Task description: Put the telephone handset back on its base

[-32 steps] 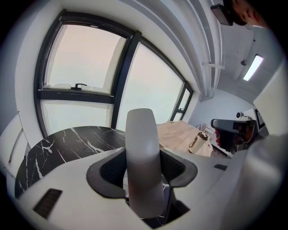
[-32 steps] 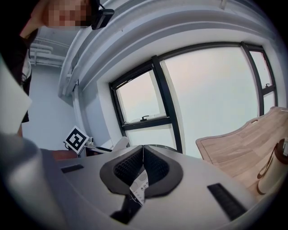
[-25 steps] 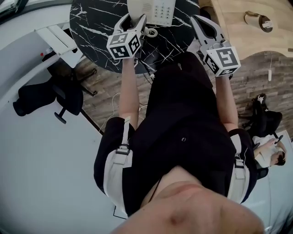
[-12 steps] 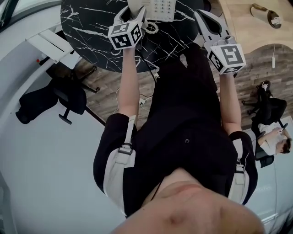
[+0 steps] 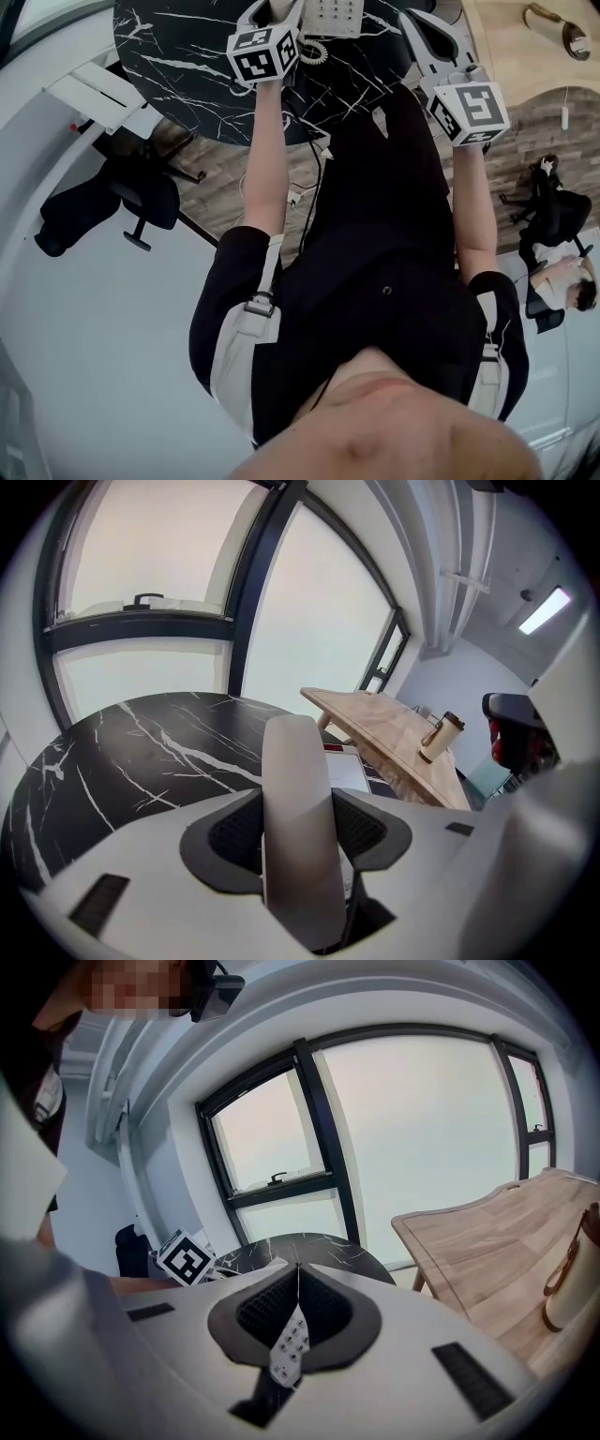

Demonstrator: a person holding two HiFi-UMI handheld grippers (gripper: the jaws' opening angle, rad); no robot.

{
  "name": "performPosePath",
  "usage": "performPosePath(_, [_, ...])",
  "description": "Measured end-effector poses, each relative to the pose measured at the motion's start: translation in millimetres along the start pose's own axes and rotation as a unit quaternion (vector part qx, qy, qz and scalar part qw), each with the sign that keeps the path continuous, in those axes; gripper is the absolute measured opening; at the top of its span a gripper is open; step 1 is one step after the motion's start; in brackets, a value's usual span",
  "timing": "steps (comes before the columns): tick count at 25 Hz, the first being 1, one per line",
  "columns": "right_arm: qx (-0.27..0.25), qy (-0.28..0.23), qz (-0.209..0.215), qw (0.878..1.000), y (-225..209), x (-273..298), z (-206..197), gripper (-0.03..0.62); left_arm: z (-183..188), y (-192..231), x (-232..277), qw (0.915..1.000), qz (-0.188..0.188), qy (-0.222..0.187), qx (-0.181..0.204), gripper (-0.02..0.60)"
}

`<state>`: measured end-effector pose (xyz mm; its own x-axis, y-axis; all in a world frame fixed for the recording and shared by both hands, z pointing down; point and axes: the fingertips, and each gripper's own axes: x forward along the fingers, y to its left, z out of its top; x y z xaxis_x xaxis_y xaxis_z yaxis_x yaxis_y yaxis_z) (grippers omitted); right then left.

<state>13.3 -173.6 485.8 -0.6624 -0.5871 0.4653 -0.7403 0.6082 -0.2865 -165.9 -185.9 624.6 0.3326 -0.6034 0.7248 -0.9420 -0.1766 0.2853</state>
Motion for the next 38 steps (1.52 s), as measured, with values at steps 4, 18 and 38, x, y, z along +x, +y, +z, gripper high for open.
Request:
performPosePath(4, [0.005, 0.002, 0.0, 1.0, 1, 4, -3, 0.031, -1, 1, 14, 1.0, 0.002, 0.008, 0.004, 0.233])
performPosePath(18, [0.02, 0.001, -0.013, 1.0, -10, 1, -8, 0.031, 1, 4, 40, 0.9993, 0.031, 0.017, 0.01, 0.233])
performPosePath(38, [0.032, 0.004, -0.021, 0.999, -14, -6, -17, 0.031, -3, 2, 47, 0.9975, 0.049, -0.003, 0.051, 0.25])
